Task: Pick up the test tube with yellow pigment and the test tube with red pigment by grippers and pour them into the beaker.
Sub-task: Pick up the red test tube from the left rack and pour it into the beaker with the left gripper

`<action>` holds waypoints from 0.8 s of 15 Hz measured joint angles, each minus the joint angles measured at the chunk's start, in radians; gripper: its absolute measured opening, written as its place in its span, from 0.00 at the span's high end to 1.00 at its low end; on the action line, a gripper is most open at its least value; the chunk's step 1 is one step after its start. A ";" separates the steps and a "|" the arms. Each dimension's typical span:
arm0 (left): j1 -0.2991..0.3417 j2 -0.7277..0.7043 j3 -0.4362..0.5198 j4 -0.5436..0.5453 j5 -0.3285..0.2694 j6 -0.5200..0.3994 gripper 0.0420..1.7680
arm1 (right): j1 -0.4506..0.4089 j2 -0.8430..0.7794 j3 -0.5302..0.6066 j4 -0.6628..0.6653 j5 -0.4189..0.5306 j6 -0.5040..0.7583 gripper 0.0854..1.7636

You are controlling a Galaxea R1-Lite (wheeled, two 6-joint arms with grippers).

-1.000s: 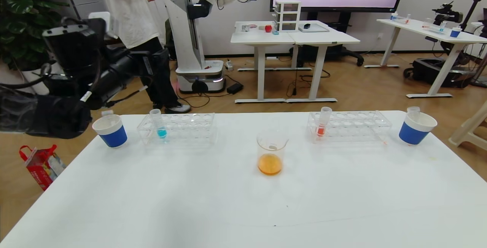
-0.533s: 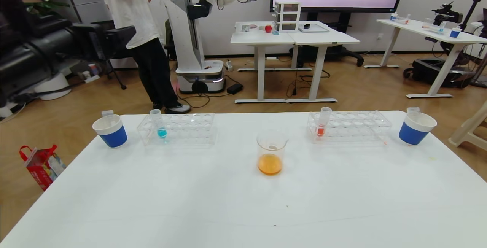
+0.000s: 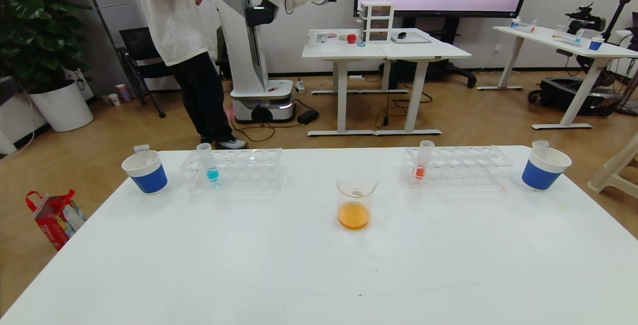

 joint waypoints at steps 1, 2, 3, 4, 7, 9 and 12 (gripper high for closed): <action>0.003 -0.082 0.033 0.014 -0.002 0.001 0.01 | 0.000 0.000 0.000 0.000 0.000 0.000 0.02; 0.004 -0.158 0.068 0.028 -0.003 0.001 0.01 | 0.000 0.000 0.000 0.000 0.000 0.000 0.02; 0.005 -0.222 0.097 0.043 -0.004 0.001 0.01 | 0.000 0.000 0.000 0.000 0.000 0.000 0.02; 0.006 -0.309 0.135 0.068 -0.005 0.001 0.01 | 0.000 0.000 0.000 0.000 0.000 0.000 0.02; 0.010 -0.525 0.232 0.129 -0.020 0.001 0.01 | 0.000 0.000 0.000 0.000 0.000 0.000 0.02; 0.019 -0.661 0.321 0.103 -0.084 0.004 0.01 | 0.000 0.000 0.000 0.000 0.000 0.000 0.02; 0.025 -0.778 0.525 -0.034 -0.126 0.010 0.01 | 0.000 0.000 0.000 0.000 0.000 0.000 0.02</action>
